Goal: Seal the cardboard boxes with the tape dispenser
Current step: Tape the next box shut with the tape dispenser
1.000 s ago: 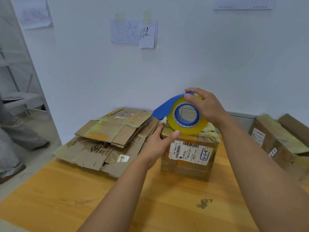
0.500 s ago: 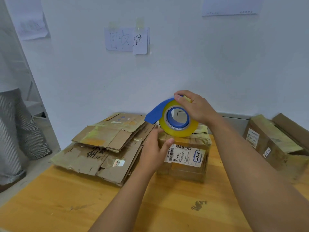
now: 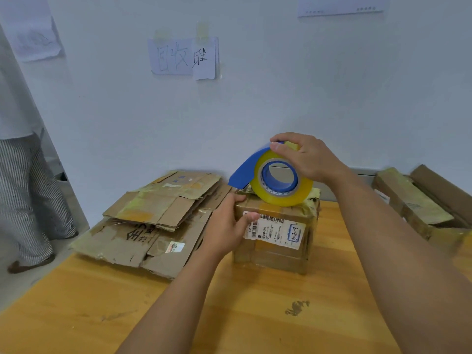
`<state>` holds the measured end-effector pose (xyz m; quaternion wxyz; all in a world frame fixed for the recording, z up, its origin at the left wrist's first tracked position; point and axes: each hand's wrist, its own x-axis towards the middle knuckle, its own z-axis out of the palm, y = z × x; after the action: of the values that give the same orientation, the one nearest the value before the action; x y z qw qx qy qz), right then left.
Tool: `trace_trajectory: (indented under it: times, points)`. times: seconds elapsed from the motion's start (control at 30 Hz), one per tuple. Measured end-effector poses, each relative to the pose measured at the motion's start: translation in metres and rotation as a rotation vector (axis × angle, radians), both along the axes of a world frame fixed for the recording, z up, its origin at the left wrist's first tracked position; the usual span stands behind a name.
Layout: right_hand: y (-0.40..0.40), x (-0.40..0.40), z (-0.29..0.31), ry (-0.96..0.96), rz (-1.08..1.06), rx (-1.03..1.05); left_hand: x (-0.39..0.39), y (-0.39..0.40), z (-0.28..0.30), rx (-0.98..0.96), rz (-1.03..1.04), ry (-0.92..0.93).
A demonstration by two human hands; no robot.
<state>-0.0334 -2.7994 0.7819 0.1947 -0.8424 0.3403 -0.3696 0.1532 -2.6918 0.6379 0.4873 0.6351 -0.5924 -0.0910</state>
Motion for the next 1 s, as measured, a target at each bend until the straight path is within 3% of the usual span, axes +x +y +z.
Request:
trace_trajectory:
  times: [0.4, 0.57, 0.7, 0.83, 1.0]
  points:
    - [0.01, -0.006, 0.006, -0.041, 0.038, 0.029, -0.002, 0.007, 0.004, 0.002, -0.06, 0.038]
    - [0.019, -0.01, 0.033, -0.207, -0.006, 0.042, 0.009, 0.015, 0.045, -0.053, -0.166, 0.064]
    - [0.03, -0.01, 0.039, -0.302, -0.039, 0.034, 0.022, 0.023, 0.073, 0.019, -0.24, 0.043]
    - [0.041, -0.015, 0.002, -0.436, -0.055, 0.065, 0.02, 0.032, 0.075, 0.063, -0.227, -0.083]
    - [0.059, -0.033, -0.044, -0.615, -0.051, 0.127, 0.014, 0.026, 0.083, -0.04, -0.153, -0.312]
